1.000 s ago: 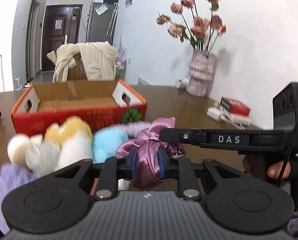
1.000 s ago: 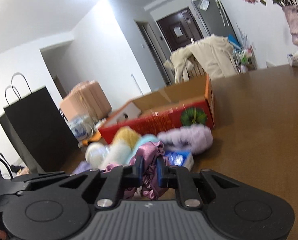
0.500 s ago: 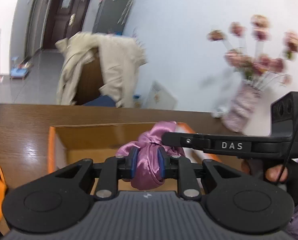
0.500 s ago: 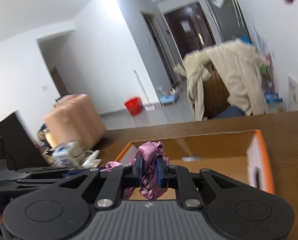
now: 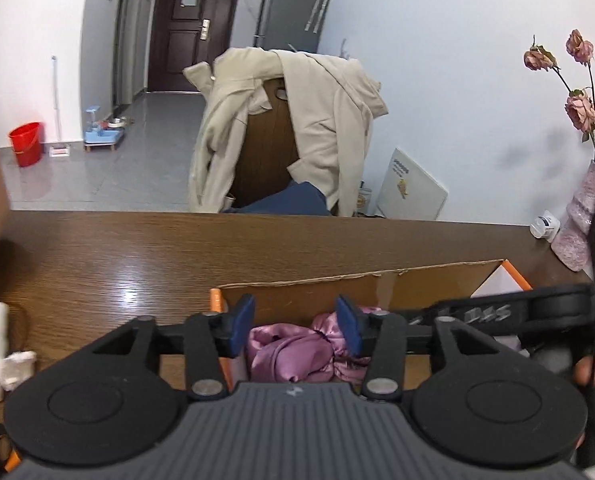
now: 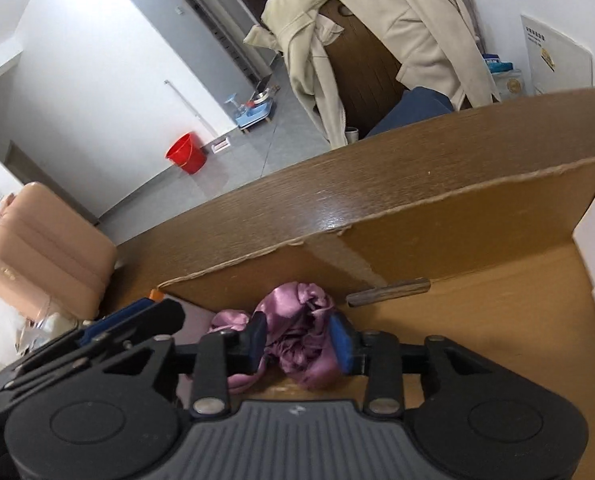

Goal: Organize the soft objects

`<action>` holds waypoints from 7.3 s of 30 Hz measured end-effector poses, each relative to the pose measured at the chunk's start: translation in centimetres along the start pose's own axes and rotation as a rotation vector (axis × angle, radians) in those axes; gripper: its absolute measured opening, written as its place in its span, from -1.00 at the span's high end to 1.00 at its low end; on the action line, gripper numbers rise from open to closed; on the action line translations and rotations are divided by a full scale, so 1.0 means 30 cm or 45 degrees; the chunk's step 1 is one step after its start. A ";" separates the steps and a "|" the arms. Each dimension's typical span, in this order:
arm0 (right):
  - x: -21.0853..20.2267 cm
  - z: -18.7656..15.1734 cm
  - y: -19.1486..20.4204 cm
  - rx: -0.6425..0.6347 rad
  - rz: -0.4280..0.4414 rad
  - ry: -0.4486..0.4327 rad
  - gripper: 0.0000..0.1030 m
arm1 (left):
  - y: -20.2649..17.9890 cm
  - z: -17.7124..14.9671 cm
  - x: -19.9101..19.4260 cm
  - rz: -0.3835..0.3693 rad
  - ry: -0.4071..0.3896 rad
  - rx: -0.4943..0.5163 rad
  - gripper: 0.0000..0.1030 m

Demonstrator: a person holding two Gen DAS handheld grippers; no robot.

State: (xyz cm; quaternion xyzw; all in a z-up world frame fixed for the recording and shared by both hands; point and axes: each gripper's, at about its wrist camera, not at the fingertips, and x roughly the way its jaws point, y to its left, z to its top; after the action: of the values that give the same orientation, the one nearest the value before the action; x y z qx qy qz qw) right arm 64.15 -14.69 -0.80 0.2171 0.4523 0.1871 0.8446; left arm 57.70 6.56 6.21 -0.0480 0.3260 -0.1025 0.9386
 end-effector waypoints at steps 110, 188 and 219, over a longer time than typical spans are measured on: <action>-1.170 -1.204 -0.067 -0.611 -0.031 -0.594 0.57 | -0.529 -0.866 -1.082 0.162 -0.472 -0.077 0.56; -1.163 -1.142 -0.048 -0.593 -0.140 -0.745 -0.95 | -0.376 -1.033 -1.188 0.352 -0.533 -0.022 -1.00; -0.967 -1.117 -0.062 -0.550 -0.120 -0.543 -0.58 | -0.348 -0.892 -0.861 0.237 -0.305 -0.049 -0.99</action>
State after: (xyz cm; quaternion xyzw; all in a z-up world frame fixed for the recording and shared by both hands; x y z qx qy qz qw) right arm 20.93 -24.49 1.34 0.0457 0.2240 0.1898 0.9548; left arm 19.58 1.54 2.47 -0.0475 0.2165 -0.0025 0.9751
